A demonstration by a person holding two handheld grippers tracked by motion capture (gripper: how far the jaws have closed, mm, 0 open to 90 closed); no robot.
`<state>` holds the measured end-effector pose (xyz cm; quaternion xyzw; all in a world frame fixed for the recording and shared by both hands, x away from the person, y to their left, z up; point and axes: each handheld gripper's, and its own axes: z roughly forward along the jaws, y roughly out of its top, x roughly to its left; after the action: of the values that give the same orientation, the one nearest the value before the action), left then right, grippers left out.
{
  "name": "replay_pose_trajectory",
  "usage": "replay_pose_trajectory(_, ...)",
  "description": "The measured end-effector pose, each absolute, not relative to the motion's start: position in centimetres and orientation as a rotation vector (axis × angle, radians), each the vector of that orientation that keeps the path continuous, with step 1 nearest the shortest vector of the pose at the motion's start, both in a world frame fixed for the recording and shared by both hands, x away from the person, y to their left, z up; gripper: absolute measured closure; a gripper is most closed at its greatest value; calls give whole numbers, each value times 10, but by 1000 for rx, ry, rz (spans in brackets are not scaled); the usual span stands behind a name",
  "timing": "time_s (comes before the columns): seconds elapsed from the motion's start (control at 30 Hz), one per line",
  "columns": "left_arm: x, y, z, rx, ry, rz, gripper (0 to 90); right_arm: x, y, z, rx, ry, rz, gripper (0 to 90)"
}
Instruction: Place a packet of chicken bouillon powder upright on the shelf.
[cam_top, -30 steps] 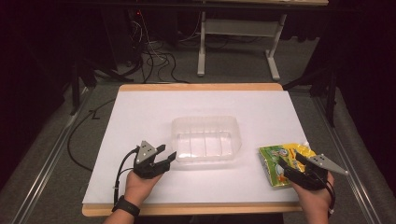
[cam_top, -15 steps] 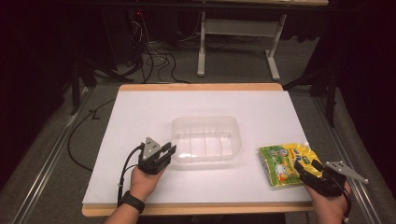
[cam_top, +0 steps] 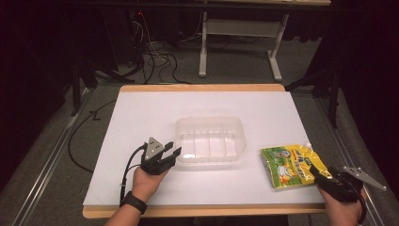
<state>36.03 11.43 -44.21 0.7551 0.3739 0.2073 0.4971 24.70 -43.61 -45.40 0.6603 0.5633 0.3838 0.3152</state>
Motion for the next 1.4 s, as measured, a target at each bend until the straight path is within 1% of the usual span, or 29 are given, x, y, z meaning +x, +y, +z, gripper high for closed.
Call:
replay_pose_trajectory(0.07, 360, 117, -442, 1832, 902, 498, 514, 246, -442, -456, 1763, 1464, 1007, 274)
replay_pose_trajectory(0.13, 358, 120, -442, 1837, 897, 501, 493, 246, -445, -458, 1776, 1457, 1006, 273)
replay_pose_trajectory(0.43, 357, 124, -441, 1840, 890, 506, 479, 250, -457, -469, 1858, 1432, 987, 256)
replay_pose_trajectory(0.63, 357, 125, -442, 1844, 892, 510, 479, 252, -464, -477, 1916, 1423, 1009, 265)
replay_pose_trajectory(0.73, 356, 125, -442, 1847, 889, 514, 479, 253, -464, -479, 1931, 1428, 1035, 294)
replay_pose_trajectory(0.83, 356, 125, -443, 1852, 888, 516, 479, 253, -462, -478, 1919, 1440, 1062, 349)
replay_pose_trajectory(1.0, 357, 123, -444, 1862, 884, 519, 479, 252, -458, -472, 1881, 1432, 1075, 361)
replay_pose_trajectory(1.03, 356, 123, -444, 1865, 883, 517, 479, 251, -457, -470, 1869, 1425, 1083, 374)
replay_pose_trajectory(1.07, 356, 123, -444, 1866, 883, 516, 479, 250, -456, -468, 1851, 1421, 1093, 409)
replay_pose_trajectory(1.13, 356, 122, -444, 1869, 880, 519, 479, 248, -454, -464, 1821, 1410, 1124, 431)
replay_pose_trajectory(1.2, 356, 122, -445, 1876, 876, 520, 479, 248, -450, -460, 1798, 1416, 1153, 483)
replay_pose_trajectory(1.3, 356, 121, -445, 1877, 875, 519, 479, 251, -443, -461, 1795, 1455, 1166, 528)
replay_pose_trajectory(1.4, 355, 120, -445, 1877, 871, 519, 479, 256, -439, -467, 1825, 1501, 1132, 551)
